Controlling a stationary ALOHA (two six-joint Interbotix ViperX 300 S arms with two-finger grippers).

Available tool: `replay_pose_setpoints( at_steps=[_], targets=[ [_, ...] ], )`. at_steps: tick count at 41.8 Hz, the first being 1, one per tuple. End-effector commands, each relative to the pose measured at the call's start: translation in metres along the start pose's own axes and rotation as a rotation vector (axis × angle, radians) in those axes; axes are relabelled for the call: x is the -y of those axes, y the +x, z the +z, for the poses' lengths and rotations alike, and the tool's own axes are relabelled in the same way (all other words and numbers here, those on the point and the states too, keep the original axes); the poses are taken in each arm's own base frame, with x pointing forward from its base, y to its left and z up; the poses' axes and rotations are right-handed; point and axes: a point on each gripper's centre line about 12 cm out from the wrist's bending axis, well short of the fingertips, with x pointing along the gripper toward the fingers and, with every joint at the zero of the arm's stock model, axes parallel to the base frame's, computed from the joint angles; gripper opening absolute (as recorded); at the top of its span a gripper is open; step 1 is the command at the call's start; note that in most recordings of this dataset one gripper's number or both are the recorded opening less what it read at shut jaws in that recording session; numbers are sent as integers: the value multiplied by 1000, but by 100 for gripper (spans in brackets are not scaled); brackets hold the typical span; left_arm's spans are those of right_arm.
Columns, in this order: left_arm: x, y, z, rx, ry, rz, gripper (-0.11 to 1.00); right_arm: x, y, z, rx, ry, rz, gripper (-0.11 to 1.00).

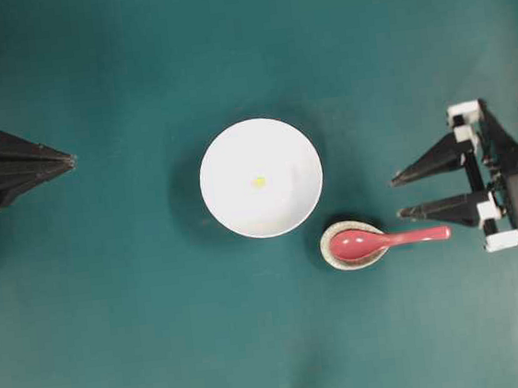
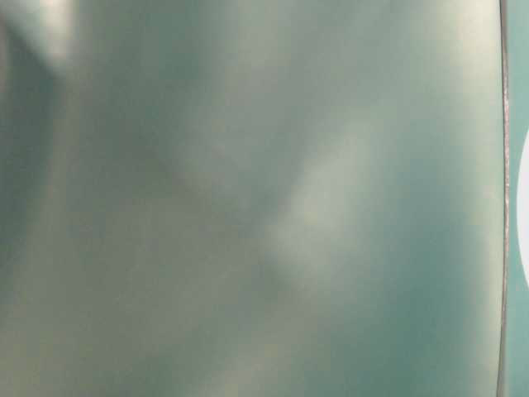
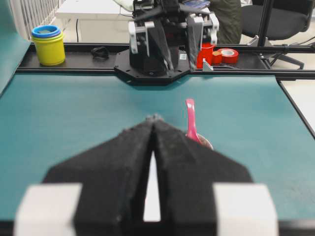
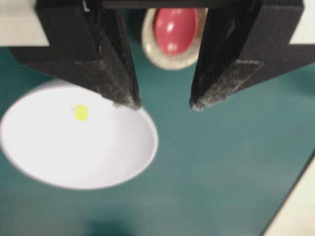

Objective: Scoop the yellow hexagonal prism block from the bowl with a spoon using the right arm.
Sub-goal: 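Lower the right gripper onto the pink spoon handle and close it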

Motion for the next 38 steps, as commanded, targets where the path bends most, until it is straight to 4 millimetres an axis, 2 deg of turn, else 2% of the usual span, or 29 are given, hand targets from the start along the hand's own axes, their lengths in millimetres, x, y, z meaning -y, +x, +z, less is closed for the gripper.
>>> replay_pose_setpoints(
  at_steps=[1,15,25,38],
  targets=[
    [0,2,5,11,5,-1,0,-3,4,-5,32,8,5,52],
    [0,3,3,-3,5,-1,0,-19,4,-56,-21,32,9,52],
    [0,3,3,-3,5,-1,0,-28,4,-83,-55,26,-41,52],
    [0,3,3,-5,3,0,0,-29,7,-101,-104,5,-70,52]
  ],
)
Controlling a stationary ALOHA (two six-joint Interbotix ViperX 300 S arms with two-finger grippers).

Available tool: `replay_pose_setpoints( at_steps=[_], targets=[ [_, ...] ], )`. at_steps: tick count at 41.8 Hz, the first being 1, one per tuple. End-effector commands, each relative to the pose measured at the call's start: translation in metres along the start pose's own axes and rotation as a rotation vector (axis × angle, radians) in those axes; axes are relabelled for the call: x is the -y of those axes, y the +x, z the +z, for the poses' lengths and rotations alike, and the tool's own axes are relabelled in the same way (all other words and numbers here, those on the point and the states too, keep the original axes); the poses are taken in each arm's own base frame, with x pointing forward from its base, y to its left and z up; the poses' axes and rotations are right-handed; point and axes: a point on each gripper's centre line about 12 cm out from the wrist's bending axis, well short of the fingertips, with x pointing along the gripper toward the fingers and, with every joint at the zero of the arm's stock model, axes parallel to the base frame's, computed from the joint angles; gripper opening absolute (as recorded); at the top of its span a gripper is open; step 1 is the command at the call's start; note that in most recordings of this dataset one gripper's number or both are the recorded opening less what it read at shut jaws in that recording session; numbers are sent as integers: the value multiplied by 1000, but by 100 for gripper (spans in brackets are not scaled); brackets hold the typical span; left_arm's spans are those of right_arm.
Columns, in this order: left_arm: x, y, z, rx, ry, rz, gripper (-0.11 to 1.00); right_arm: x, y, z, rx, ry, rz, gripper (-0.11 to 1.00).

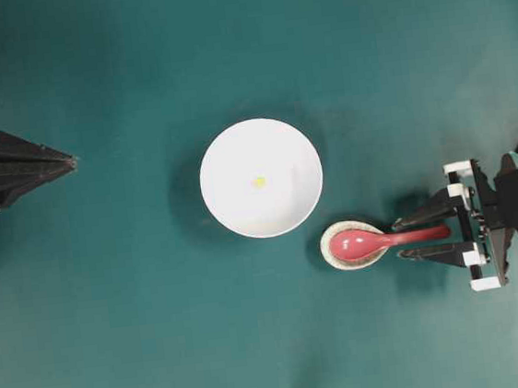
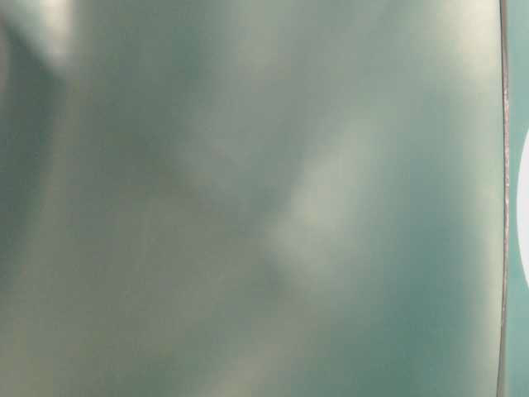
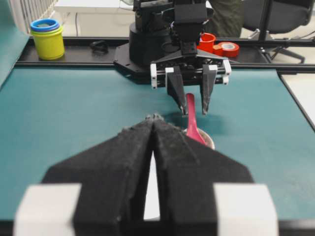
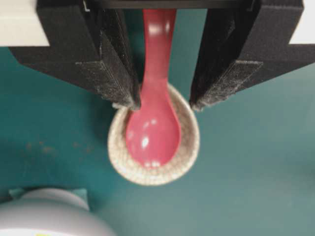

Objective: Scoop the yellow hexagonal prism block from the bowl with a spoon using the right arm.
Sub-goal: 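Lower the right gripper onto the pink spoon handle and close it, then lift the spoon with the right gripper and swing it over the bowl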

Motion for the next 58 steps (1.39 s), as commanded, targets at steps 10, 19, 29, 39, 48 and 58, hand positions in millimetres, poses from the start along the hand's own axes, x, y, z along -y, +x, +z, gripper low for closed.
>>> replay_pose_setpoints(
  at_steps=[10,19,29,39,48,58],
  targets=[
    [0,3,4,9,5,1,0,-1,0,-4,-12,3,1,52],
    [0,3,5,12,6,-1,0,0,0,-6,-35,3,-1,47],
    [0,3,5,11,6,1,0,0,0,-6,-35,3,-4,45],
    [0,2,6,14,6,-1,0,0,1,-6,-36,8,-12,42],
    [0,2,6,15,6,1,0,-1,2,-10,-76,11,-13,23],
    [0,2,6,17,5,-1,0,-5,1,6,-32,45,8,23]
  ],
)
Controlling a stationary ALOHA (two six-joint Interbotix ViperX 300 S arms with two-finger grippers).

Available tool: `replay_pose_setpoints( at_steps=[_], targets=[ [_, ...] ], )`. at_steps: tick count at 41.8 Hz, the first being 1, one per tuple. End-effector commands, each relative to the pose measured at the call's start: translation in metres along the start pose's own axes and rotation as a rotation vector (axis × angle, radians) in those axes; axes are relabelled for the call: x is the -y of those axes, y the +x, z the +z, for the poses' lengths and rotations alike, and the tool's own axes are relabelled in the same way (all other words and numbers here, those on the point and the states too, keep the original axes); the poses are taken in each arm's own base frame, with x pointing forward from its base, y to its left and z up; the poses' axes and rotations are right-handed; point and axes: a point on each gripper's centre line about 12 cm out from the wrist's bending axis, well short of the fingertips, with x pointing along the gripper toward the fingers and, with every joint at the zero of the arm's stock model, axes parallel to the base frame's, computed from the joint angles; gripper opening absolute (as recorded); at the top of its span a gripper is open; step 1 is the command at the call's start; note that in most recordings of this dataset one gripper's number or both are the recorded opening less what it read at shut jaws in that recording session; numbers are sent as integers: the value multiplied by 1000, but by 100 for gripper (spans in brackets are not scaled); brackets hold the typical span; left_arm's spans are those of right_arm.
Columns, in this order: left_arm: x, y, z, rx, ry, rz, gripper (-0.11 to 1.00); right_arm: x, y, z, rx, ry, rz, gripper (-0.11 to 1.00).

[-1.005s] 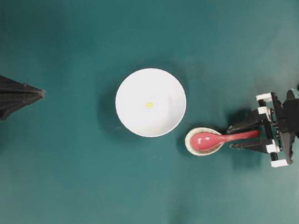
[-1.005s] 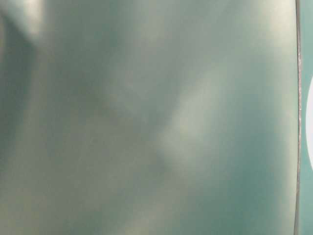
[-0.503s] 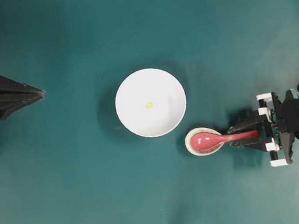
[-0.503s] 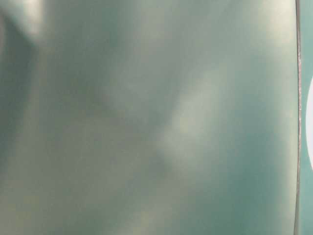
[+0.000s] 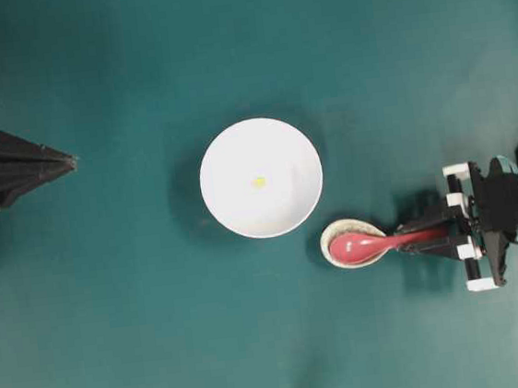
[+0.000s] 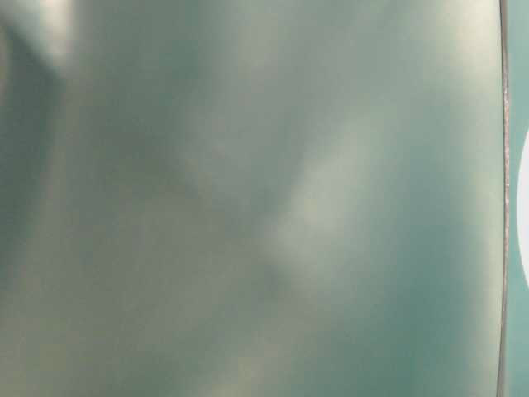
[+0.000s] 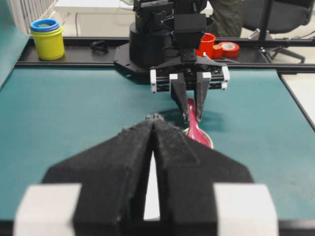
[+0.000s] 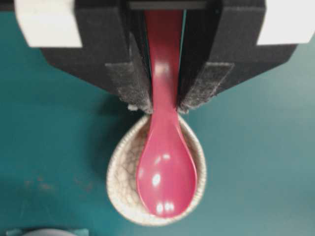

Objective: Scoop the yellow hexagonal prism block from the bowl with a spoon using the right arm.
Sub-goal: 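Lift the spoon with the right gripper and swing it over the bowl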

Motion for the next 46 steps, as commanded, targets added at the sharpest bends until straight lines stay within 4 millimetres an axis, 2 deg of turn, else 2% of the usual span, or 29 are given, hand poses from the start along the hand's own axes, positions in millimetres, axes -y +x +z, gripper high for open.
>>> replay_pose_setpoints(
  at_steps=[1,9,17,34,39,46],
  targets=[
    [0,2,6,15,2,1,0,-5,-2,15,47,25,24,23],
    [0,2,5,9,0,0,0,-8,-8,42,81,80,45,23],
    [0,1,3,-11,-9,2,0,-1,-9,72,78,127,33,23],
    [0,0,0,-51,-8,0,0,29,-5,159,-88,145,10,23],
    [0,1,0,-51,-9,2,0,42,-3,177,-156,157,-3,23],
    [0,1,0,-51,-9,0,0,61,4,191,-253,172,-31,23]
  ],
)
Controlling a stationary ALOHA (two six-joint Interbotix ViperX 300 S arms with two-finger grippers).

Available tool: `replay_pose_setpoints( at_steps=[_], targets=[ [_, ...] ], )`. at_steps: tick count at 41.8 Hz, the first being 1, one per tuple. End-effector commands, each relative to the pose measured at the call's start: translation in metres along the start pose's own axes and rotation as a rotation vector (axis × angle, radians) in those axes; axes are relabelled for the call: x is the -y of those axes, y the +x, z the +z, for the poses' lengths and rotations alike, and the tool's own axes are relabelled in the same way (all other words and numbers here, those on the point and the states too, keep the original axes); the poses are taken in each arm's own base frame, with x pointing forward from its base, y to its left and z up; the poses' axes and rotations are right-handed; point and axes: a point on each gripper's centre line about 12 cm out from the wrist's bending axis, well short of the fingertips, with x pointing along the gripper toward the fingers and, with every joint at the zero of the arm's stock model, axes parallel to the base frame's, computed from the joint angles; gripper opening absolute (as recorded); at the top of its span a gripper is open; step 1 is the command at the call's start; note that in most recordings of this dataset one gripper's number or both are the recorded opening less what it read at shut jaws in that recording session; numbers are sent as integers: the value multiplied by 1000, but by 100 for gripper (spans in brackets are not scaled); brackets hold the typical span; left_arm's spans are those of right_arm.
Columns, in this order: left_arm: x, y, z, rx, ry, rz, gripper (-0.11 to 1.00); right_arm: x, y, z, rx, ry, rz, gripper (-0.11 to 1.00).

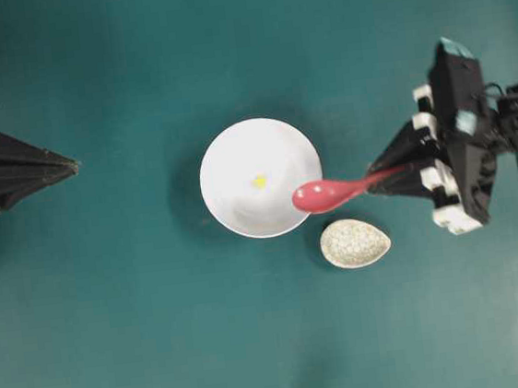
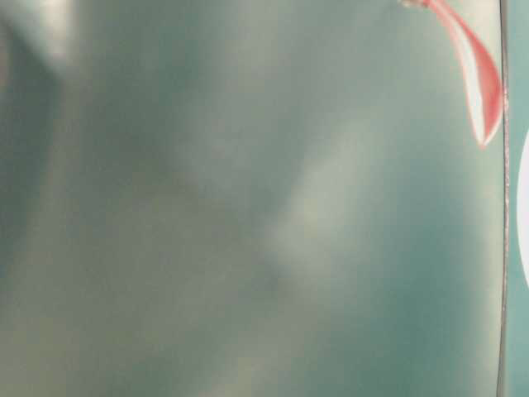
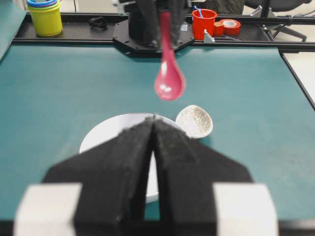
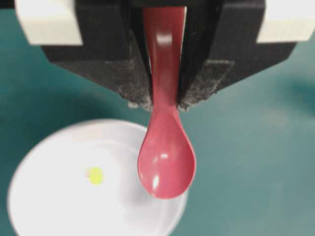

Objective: Scoop the yellow hexagonal prism block from the bowl with a spoon using the right arm.
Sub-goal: 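Lift the spoon with the right gripper and swing it over the bowl, then lower the spoon into the bowl and push it under the yellow block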

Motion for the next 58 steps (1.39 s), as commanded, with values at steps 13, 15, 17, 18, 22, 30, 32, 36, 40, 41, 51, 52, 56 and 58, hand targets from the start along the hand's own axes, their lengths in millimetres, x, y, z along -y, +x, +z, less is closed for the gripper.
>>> replay_pose_setpoints(
  at_steps=[13,15,17,18,22,30,32,36,40,41,51,52,56,58],
  targets=[
    [0,2,7,20,0,-1,0,20,24,47,-198,23,-19,23],
    [0,2,8,23,0,-1,0,22,31,49,-238,21,-18,23],
    [0,2,8,29,-2,0,0,23,36,50,-266,18,-16,23],
    [0,2,9,31,-2,1,0,23,40,52,-283,12,-15,23],
    [0,2,9,41,0,-1,0,24,52,59,-331,-4,-14,23],
    [0,3,10,51,0,-1,0,30,70,63,-397,-14,-41,23],
    [0,3,10,49,1,-1,0,32,72,61,-416,-11,-53,23],
    [0,3,10,49,3,-1,0,36,76,56,-444,-6,-76,23],
    [0,3,10,49,3,-1,0,38,79,54,-455,7,-91,23],
    [0,3,10,49,5,-1,0,38,79,52,-460,6,-93,23],
    [0,3,10,49,8,-1,0,39,88,45,-483,7,-93,23],
    [0,3,9,48,8,1,0,39,89,45,-482,7,-93,23],
    [0,3,10,49,9,-1,0,39,93,43,-492,6,-92,23],
    [0,3,10,49,11,-1,0,39,95,42,-491,5,-92,23]
  ],
)
